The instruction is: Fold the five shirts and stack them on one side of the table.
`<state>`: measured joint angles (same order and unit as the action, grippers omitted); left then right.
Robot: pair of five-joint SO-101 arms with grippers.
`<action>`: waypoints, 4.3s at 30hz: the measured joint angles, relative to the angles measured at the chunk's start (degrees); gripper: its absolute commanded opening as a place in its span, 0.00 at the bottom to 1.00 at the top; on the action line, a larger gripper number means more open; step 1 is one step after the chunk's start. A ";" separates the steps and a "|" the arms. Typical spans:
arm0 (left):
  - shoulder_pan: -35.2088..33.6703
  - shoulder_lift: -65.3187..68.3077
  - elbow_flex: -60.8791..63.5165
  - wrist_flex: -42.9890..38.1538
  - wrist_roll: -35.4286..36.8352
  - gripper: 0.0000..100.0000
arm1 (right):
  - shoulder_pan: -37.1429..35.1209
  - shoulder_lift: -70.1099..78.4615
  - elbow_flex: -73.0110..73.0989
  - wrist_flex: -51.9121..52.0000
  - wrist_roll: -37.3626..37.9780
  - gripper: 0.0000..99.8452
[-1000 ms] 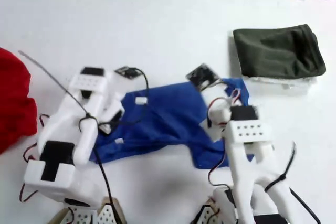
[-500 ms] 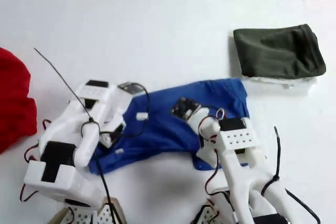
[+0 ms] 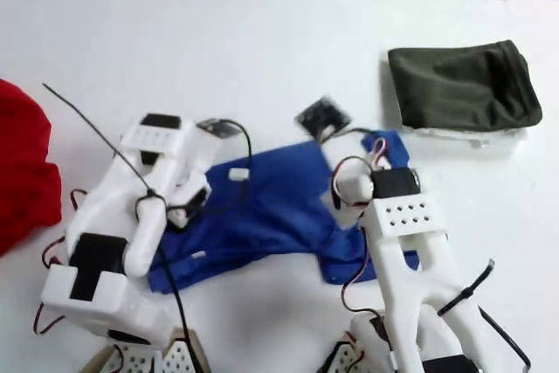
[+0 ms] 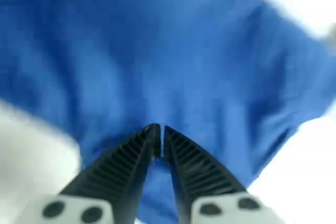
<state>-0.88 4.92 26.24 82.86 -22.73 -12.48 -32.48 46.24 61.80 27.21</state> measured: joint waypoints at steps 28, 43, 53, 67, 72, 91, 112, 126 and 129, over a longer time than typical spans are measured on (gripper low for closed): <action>-16.18 60.22 -91.25 18.55 0.18 0.03 | 2.64 41.05 -16.35 -21.36 0.44 0.02; -16.09 39.30 -65.58 18.29 -1.93 0.03 | 0.88 27.34 -17.93 -3.96 0.62 0.02; -17.49 24.00 -26.46 -1.58 -5.71 0.03 | -0.70 15.21 5.71 -10.46 0.62 0.02; -17.41 18.99 -30.33 5.45 -5.45 0.03 | 4.40 13.19 2.55 1.32 8.70 0.02; -17.41 17.58 -42.55 8.09 -4.92 0.03 | 5.89 11.78 -11.34 0.18 -1.41 0.02; -13.98 59.43 -89.93 11.60 7.56 0.02 | 9.67 51.60 -34.46 -7.30 -5.98 0.02; -16.09 57.14 -99.87 18.64 7.47 0.02 | 8.35 21.45 -25.23 5.10 -1.41 0.02; -16.35 24.26 -46.07 8.70 7.47 0.03 | -3.25 5.36 5.01 2.11 9.14 0.02; -16.35 21.36 -32.53 0.44 7.47 0.03 | -3.52 5.36 9.14 -2.46 9.41 0.02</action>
<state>-17.23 26.29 -6.29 83.30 -15.25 -16.00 -27.12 55.38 59.34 36.62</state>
